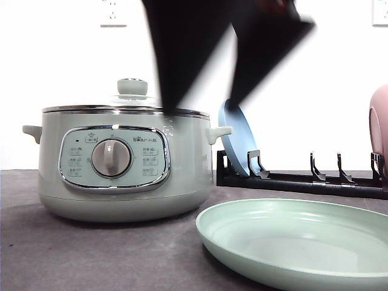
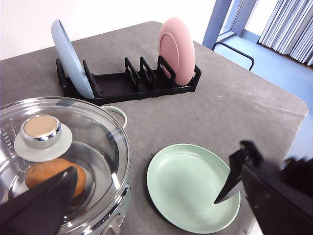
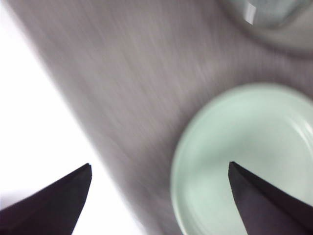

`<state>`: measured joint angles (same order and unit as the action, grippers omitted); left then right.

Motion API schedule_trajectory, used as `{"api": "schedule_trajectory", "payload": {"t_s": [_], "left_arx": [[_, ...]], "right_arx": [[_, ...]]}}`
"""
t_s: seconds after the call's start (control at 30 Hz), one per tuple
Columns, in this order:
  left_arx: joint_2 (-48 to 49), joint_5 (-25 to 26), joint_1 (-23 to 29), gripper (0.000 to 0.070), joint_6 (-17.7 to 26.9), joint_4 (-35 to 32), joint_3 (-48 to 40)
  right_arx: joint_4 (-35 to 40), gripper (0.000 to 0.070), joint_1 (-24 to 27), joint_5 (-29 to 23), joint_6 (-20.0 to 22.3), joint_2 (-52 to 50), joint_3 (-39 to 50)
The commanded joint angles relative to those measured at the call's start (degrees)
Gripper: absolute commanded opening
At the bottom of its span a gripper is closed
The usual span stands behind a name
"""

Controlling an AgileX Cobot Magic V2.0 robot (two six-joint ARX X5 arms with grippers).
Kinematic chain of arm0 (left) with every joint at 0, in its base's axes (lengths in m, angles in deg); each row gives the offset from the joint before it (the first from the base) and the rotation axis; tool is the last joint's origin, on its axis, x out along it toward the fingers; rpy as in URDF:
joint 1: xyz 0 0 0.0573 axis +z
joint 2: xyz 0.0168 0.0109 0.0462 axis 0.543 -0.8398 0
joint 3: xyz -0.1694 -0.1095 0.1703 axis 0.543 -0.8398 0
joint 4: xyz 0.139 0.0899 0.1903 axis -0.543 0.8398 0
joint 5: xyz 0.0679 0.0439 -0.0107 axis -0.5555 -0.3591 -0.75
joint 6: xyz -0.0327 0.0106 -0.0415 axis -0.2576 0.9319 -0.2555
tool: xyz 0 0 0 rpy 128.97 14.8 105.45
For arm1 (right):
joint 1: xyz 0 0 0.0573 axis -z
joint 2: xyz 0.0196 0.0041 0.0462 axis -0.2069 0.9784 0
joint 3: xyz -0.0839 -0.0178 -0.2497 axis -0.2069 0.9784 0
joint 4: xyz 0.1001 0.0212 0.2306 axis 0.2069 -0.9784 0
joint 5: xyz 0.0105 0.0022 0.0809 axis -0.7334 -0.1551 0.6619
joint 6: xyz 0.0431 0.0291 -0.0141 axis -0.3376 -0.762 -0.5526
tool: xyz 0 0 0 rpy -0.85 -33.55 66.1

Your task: Transfer potato from steamer to green plate

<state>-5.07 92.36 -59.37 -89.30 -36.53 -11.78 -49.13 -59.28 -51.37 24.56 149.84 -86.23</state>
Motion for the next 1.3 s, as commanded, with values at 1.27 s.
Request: {"api": "schedule_trajectory", "payload": {"t_s": [1.27], "left_arx": [[-2.4, -9.3, -0.3, 0.0700, -1.7, 12.7, 2.7]], "right_arx": [[3.8, 0.0602, 41.7, 18.1, 1.9, -38.8, 8.0]]}}
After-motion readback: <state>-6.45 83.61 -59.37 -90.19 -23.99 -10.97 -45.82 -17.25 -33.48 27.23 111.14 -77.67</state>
